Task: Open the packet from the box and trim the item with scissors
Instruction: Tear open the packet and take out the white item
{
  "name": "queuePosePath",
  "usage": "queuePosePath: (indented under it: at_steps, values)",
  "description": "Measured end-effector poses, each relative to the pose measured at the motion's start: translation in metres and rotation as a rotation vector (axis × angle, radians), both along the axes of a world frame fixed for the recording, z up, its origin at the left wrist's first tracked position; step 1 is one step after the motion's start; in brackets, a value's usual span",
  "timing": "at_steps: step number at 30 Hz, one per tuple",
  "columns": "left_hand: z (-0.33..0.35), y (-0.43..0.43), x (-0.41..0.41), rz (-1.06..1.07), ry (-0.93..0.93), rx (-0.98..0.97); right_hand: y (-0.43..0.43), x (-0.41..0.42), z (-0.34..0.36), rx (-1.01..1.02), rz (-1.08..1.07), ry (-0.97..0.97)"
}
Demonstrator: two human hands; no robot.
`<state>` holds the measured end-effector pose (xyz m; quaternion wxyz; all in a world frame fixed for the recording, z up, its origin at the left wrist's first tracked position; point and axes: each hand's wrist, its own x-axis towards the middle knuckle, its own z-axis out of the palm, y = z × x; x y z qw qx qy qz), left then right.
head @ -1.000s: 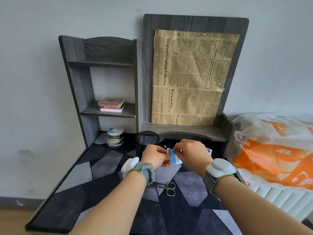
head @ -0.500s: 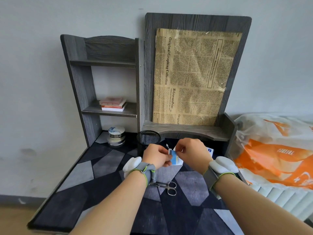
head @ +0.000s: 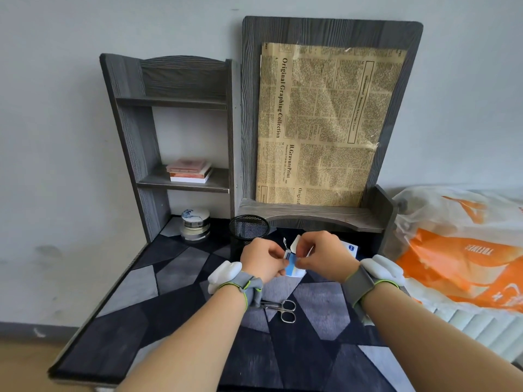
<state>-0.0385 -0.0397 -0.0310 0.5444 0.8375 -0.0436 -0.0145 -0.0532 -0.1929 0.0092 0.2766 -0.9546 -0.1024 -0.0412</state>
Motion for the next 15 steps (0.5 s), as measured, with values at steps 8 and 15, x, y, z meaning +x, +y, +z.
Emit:
queuePosePath:
  at_steps: [8, 15]
  values:
    - [-0.0032, -0.0043, -0.0004, 0.009, 0.160, -0.217, -0.0032, 0.0016, -0.0037, 0.014, -0.027, -0.084]
    - [-0.0068, -0.0054, 0.0000, -0.015, 0.164, -0.189, -0.0017, 0.0032, -0.0038, -0.022, -0.022, -0.029]
